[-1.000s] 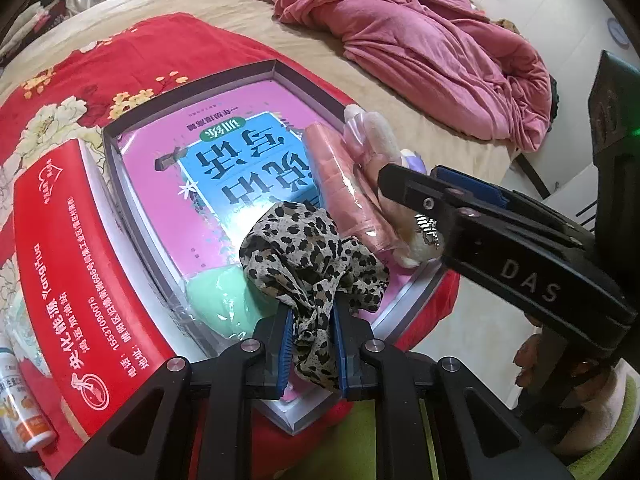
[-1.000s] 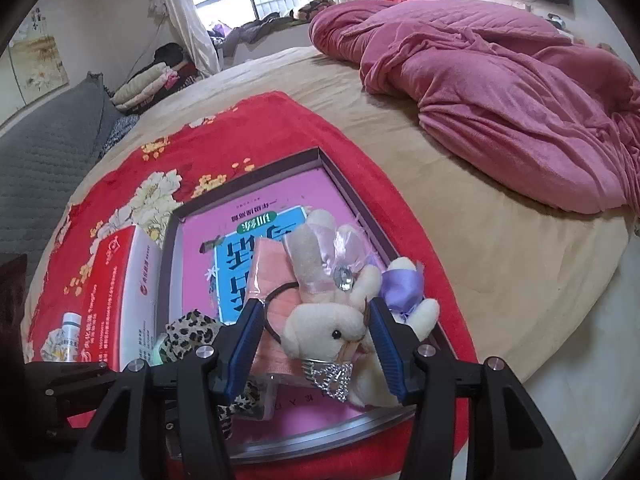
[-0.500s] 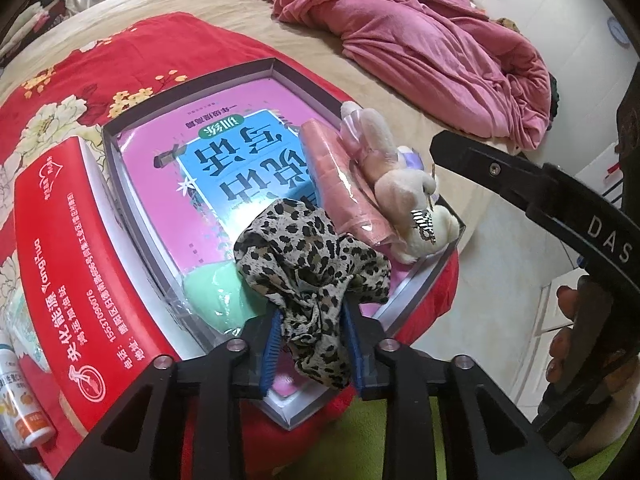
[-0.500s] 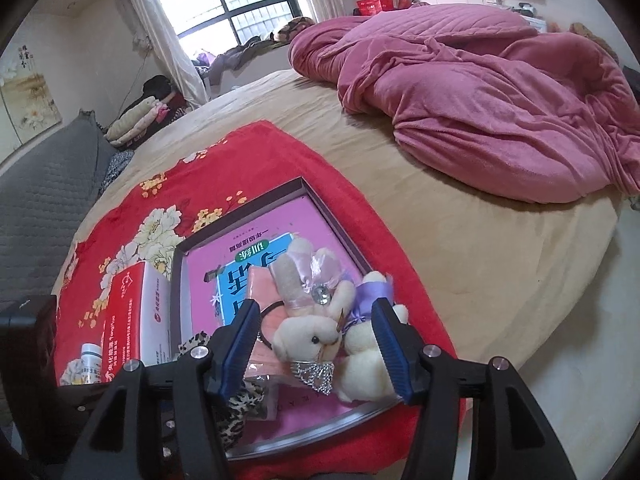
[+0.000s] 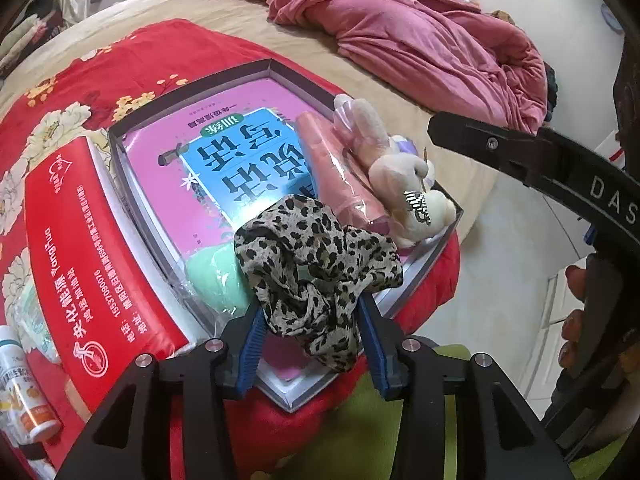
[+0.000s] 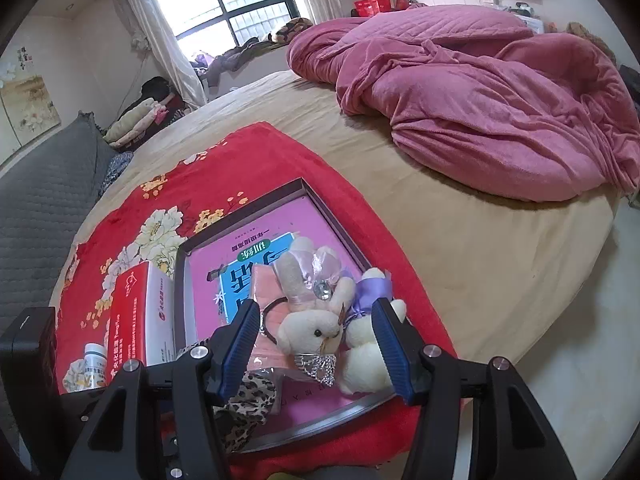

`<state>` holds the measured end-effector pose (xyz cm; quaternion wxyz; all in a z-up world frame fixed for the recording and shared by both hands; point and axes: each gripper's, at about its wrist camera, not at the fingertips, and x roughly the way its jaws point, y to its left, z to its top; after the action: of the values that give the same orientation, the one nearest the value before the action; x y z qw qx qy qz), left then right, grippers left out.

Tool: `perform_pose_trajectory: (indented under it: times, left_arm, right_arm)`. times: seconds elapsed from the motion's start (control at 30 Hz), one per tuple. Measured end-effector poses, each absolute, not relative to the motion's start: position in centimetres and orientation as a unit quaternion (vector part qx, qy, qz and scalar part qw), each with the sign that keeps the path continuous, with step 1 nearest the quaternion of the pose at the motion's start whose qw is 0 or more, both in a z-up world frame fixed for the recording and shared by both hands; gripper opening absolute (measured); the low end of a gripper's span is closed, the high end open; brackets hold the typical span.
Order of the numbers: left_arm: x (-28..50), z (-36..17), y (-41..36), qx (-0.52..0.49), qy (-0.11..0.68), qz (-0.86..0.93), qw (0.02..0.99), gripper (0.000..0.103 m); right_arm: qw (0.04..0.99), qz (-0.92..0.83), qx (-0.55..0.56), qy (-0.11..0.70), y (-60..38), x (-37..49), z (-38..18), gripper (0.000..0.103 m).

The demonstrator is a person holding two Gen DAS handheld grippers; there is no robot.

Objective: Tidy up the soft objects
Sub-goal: 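Lower the scrunchie and bunny into the tray and open both tools, then move both tools back over the remaining items on the bed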

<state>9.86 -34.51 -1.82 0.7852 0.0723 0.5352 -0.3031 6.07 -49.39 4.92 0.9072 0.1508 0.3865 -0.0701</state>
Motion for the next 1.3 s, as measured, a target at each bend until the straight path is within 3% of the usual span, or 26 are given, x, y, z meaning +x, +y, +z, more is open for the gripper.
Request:
perform_pose_trajectory:
  times: [0.27,0.6,0.77,0.87,0.93,1.3]
  left_arm:
    - [9.0,-1.4,-34.4,0.088,0.531,-0.302,0.787,0.048]
    - [8.6,-0.8,-34.4,0.083,0.527,-0.309,0.787,0.064]
    - [8.6,-0.3,-33.8,0.076,0.523,-0.307,0.791,0.065]
    - [8.7,0.1,-33.2,0.068,0.520,-0.303,0.796,0.065]
    - [8.8,0.4,-32.9,0.064,0.518,-0.300,0.799,0.072]
    - [8.4,3.1,-31.2,0.050,0.493,-0.293,0.817,0.076]
  right_arm:
    - [0.910,-0.071,0.150,0.380,-49.3,5.8,5.7,0.058]
    - [0.913,-0.075,0.148,0.373,-49.3,5.5,6.5,0.058]
    - [0.913,-0.089,0.142,0.371,-49.4,5.2,6.8,0.058]
    - [0.912,-0.097,0.144,0.372,-49.8,5.1,6.8,0.066]
    - [0.912,-0.099,0.143,0.371,-49.9,5.0,6.9,0.068]
    - [0.920,-0.098,0.126,0.358,-48.7,4.2,8.9,0.069]
